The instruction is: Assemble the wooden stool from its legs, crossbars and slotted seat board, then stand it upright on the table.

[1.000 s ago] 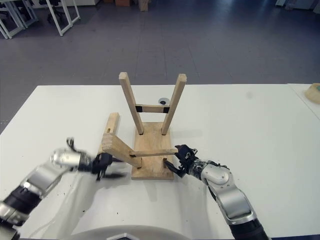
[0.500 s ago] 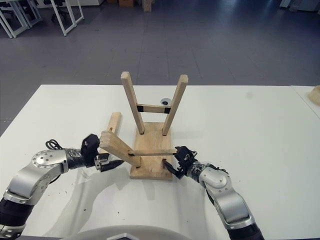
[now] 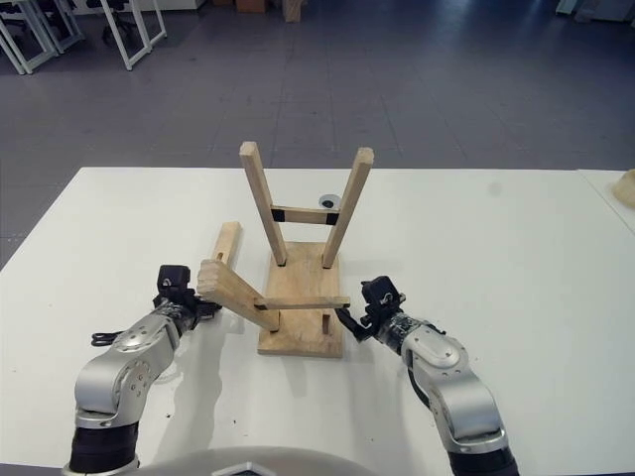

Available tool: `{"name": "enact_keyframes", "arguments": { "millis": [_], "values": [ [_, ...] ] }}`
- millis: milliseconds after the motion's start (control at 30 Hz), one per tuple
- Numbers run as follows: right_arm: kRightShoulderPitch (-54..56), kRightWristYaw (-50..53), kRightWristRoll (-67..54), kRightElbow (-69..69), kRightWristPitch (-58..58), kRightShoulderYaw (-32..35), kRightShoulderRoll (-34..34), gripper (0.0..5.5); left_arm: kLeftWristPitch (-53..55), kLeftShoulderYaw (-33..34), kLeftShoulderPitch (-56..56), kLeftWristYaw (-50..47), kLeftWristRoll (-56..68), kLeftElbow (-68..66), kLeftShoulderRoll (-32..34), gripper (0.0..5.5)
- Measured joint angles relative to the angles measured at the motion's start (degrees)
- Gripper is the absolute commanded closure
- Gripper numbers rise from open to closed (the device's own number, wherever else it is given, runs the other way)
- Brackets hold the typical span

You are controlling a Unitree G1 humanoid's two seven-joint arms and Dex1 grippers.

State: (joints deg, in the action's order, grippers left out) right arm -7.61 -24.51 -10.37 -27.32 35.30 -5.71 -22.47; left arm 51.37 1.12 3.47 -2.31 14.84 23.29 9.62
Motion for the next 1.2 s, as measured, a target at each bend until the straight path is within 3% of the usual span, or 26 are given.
{"name": "enact_keyframes", "arguments": {
  "millis": [100, 233, 467, 567, 700, 800, 867, 1033, 1200],
  "values": [
    [0.15, 0.63, -0.06, -0.57, 0.04, 0.02, 0.43, 1.66, -0.73, 0.32, 1.11, 0.39, -1.11, -2.31, 0.14, 0.5],
    [0.29, 2.87, -0.04, -0.69, -0.15, 1.18, 2.01, 1.66, -1.92, 0.56, 2.02, 2.1, -1.12, -2.78, -0.04, 1.17],
    [3.75, 9.2, -0.07, 2.39, 0.05, 10.81, 3.48, 1.66, -7.26, -1.51, 3.17, 6.34, -2.47, -5.21, 1.54, 2.24],
    [4.91, 9.85, 0.07, 3.77, 1.54, 11.87, 3.1, 1.66, -10.86, -1.47, 3.63, 7.98, -2.78, -7.26, 2.18, 2.77],
    [7.42, 10.39, 0.03, 4.56, 4.78, 12.28, 2.43, 1.66, -15.35, 0.71, 4.37, 8.38, -1.99, -9.07, 0.86, 3.45],
    [10.62, 9.54, -2.95, 4.68, 9.47, 15.78, 1.54, 1.66, -17.72, 4.59, 4.48, 8.24, 0.11, -9.61, -0.9, 3.45],
    [13.24, 7.7, -10.69, 3.94, 14.38, 19.88, 2.61, 1.66, -19.8, 7.61, 4.04, 9.05, 3.02, -9.37, -1.6, 3.45],
    [20.76, 4.86, -41.75, 3.91, 29.63, 31.37, 6.66, 1.66, -19.37, 17.43, 1.82, 19.93, 25.7, -5.13, -1.58, 3.45],
    [32.58, 10.78, -67.07, 13.38, 35.34, 35.15, 6.37, 1.66, -10.68, 28.44, -3.64, 25.91, 60.07, -3.64, 7.54, 3.45]
  ]
}}
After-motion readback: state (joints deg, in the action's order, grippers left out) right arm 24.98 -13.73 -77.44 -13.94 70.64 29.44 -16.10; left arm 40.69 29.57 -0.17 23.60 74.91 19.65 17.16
